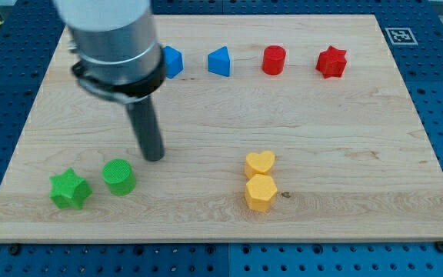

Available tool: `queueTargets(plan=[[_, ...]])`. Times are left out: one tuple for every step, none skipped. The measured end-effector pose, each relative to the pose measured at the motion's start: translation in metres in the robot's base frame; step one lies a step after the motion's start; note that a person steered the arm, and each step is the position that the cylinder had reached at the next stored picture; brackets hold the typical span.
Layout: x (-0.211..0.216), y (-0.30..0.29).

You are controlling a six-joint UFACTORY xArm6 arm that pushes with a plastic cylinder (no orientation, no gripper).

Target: Move your arm towards the yellow hexagon

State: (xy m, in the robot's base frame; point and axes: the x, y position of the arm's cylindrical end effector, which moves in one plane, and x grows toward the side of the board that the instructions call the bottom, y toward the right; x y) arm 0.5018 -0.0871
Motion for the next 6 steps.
queueTargets(plan=[[-0.019, 0.079], [-0.017, 0.173], [0.009, 0.231], [0.061, 0.214], [0.078, 0.191], [0.077, 0.184]])
